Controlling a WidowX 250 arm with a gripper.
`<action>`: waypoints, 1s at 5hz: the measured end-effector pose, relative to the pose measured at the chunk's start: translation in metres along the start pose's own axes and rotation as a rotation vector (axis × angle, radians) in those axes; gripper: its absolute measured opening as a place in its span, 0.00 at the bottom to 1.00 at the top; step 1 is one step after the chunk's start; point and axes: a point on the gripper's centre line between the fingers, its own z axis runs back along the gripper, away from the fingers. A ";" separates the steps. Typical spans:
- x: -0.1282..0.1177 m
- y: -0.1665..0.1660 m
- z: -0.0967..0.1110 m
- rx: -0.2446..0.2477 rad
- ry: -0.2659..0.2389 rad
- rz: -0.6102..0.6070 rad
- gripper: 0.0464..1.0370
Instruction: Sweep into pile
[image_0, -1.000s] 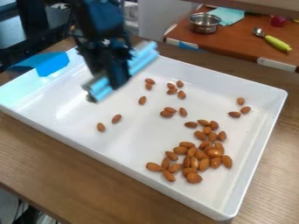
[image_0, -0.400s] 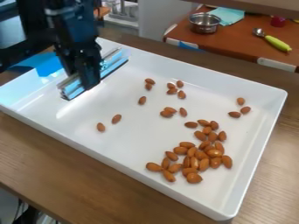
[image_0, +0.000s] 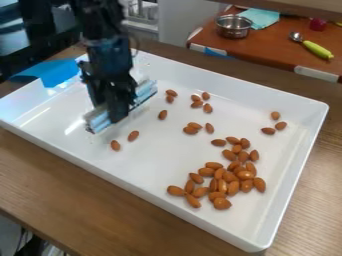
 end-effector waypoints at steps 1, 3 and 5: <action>-0.002 -0.008 -0.008 0.027 0.014 -0.006 0.34; -0.001 -0.028 -0.017 0.033 0.039 -0.021 0.34; -0.003 -0.079 -0.019 -0.005 0.059 -0.055 0.34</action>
